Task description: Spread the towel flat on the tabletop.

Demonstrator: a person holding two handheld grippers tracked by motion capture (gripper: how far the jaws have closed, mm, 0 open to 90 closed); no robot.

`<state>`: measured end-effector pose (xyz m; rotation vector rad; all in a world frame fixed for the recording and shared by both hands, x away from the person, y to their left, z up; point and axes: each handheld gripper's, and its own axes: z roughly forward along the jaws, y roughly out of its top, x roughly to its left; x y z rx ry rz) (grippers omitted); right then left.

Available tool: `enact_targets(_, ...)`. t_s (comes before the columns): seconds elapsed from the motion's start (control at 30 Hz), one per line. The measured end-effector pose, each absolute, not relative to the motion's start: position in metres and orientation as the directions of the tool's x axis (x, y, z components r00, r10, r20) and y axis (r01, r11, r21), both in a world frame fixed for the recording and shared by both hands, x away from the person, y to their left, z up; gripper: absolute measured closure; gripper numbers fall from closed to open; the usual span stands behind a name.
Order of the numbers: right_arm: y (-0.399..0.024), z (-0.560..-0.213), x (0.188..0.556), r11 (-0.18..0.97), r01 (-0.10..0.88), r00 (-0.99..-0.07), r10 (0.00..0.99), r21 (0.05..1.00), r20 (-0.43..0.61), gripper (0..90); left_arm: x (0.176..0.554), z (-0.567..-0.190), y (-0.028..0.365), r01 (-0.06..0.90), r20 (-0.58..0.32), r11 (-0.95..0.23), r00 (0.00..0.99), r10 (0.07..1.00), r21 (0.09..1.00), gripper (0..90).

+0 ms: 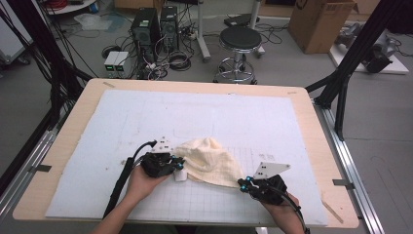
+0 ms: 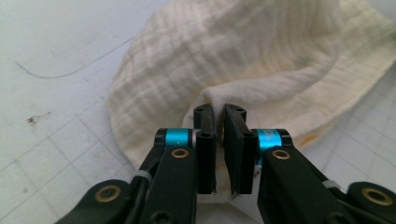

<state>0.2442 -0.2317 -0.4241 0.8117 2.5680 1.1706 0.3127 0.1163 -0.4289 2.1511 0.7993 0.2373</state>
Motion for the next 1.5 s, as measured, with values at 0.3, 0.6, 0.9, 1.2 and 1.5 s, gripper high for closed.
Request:
enact_targets(0.3,-0.236,-0.425,0.246,0.519,0.403,-0.821,0.57,0.754,0.047,81.5,0.302,-0.412,0.139,0.423,-0.1,-0.47,0.816,0.569,0.774,67.7)
enact_targets(0.6,-0.228,-0.425,0.248,0.518,0.397,-0.833,0.549,0.758,0.062,75.6,0.283,-0.417,0.156,0.421,-0.13,-0.463,0.833,0.538,0.78,70.8)
enact_targets(0.9,-0.224,-0.434,0.257,0.527,0.421,-0.834,0.545,0.738,0.087,68.7,0.292,-0.436,0.141,0.443,-0.127,-0.531,0.84,0.528,0.723,69.2)
enact_targets(1.2,-0.223,-0.441,0.263,0.543,0.446,-0.829,0.55,0.711,0.1,74.0,0.293,-0.437,0.138,0.427,-0.093,-0.538,0.837,0.539,0.727,78.7)
enact_targets(1.5,-0.224,-0.441,0.265,0.536,0.456,-0.83,0.544,0.71,0.122,84.2,0.293,-0.439,0.135,0.404,-0.068,-0.536,0.84,0.538,0.741,87.0)
